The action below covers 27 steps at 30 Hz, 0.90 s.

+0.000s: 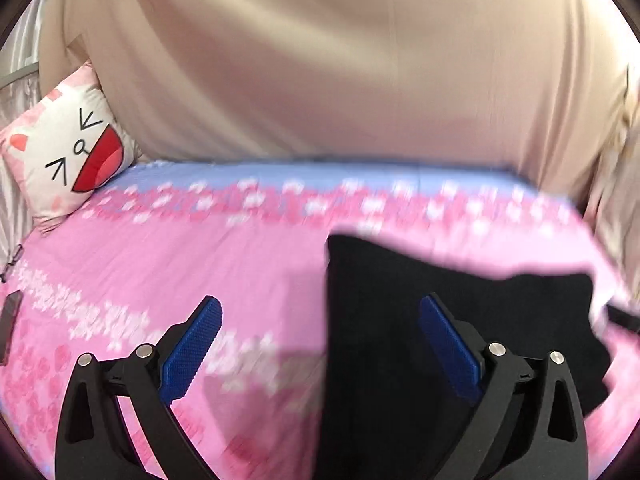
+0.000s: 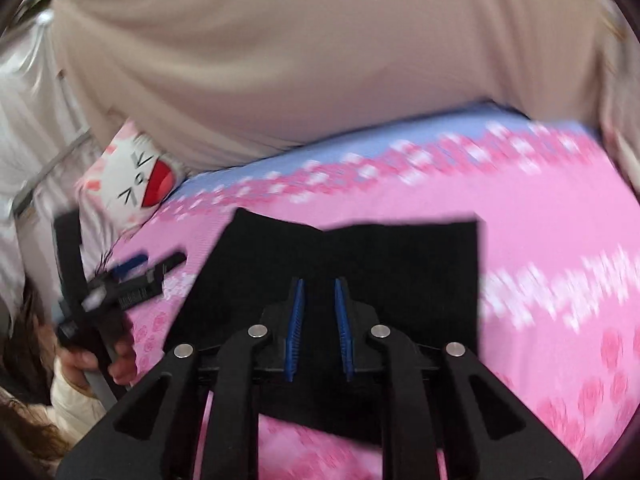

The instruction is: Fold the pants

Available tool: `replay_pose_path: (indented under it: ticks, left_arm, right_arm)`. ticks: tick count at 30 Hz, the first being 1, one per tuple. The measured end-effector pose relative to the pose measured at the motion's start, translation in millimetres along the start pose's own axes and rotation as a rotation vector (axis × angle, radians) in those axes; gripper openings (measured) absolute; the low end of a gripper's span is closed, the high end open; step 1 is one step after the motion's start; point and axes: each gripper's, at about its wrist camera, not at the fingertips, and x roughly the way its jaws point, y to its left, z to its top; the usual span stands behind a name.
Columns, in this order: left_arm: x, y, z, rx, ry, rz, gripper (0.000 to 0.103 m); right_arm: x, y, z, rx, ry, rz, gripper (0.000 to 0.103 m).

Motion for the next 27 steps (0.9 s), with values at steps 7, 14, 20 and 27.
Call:
replay_pose_path:
  ticks: [7, 14, 20, 27]
  left_arm:
    - [113, -15, 8, 0.021, 0.198, 0.208, 0.098]
    - [140, 24, 5, -0.124, 0.296, 0.078, 0.098]
    - [130, 40, 8, -0.205, 0.271, 0.022, 0.098]
    - [42, 93, 12, -0.174, 0.066, 0.192, 0.097]
  right_arm:
    - [110, -21, 14, 0.056, 0.123, -0.087, 0.014]
    - [86, -90, 0, 0.359, 0.060, -0.098, 0.000]
    - [108, -57, 11, 0.156, 0.110, -0.265, 0.008]
    - [93, 31, 30, -0.033, 0.058, -0.161, 0.013]
